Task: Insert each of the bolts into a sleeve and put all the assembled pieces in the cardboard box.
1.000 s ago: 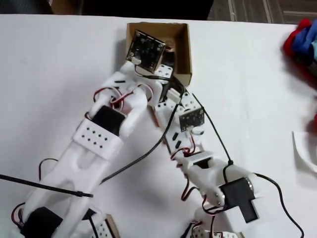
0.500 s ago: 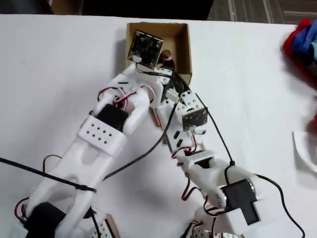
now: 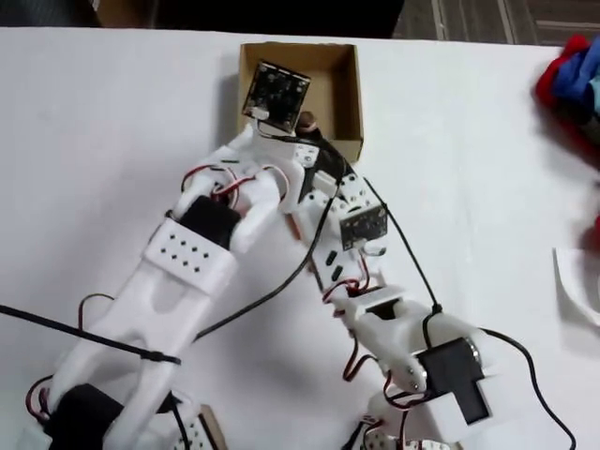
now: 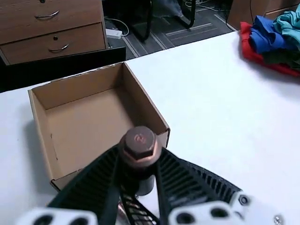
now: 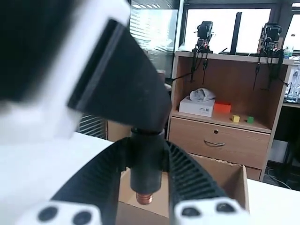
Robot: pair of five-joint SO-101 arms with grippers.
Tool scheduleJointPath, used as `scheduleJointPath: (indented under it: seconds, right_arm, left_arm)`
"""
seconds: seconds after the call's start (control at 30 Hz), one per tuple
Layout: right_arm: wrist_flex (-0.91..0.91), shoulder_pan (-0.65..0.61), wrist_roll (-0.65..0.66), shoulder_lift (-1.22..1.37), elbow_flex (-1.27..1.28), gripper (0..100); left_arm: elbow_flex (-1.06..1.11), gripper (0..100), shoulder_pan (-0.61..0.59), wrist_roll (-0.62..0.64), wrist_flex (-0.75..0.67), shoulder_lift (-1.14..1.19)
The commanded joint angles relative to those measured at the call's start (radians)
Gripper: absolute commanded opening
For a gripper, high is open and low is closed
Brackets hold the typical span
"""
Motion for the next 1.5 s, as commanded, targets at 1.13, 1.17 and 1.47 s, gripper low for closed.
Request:
scheduleJointPath:
  seconds: [1.13, 1.17, 1.47]
  right_arm:
    - [0.108, 0.016, -0.008, -0.010, -0.069, 2.0]
    - [0.127, 0.016, -0.008, -0.013, -0.075, 2.0]
    - [0.740, 0.013, -0.006, -0.015, -0.354, 2.0]
  left_arm:
    - [-0.372, 21, -0.479, 0.006, 0.341, -0.005]
    - [-0.318, 21, -0.520, 0.006, 0.338, -0.005]
    - [0.101, 21, -0.609, -0.153, 0.204, -0.006]
